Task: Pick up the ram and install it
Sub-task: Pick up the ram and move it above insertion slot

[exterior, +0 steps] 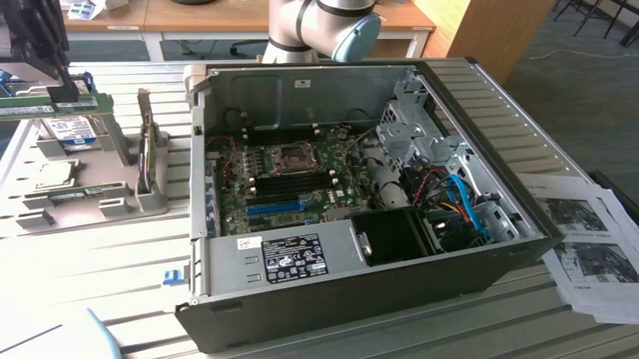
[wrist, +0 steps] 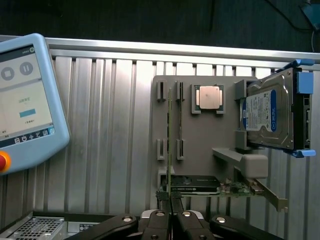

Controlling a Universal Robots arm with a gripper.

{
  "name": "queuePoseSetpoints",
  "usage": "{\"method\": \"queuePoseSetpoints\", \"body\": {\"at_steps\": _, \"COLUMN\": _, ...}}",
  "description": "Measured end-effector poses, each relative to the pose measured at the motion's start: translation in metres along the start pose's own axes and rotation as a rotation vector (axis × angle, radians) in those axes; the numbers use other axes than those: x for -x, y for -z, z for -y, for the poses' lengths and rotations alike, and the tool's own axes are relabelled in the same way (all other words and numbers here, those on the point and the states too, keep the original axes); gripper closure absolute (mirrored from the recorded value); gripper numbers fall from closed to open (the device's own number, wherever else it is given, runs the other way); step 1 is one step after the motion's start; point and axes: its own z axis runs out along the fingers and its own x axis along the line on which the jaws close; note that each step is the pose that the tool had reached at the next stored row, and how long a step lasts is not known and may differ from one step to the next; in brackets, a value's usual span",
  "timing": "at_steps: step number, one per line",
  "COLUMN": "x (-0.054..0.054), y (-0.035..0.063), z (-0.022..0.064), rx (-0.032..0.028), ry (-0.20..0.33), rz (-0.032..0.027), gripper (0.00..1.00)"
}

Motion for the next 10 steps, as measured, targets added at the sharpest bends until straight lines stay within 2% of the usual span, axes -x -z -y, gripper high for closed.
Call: {"method": "queuePoseSetpoints", "body": {"at_steps": 10, "x": -0.0001, "y": 0.0002, "z": 0.0059, "rx": 0.0000, "ry": 0.000, "rz": 0.0000, "gripper": 0.89}}
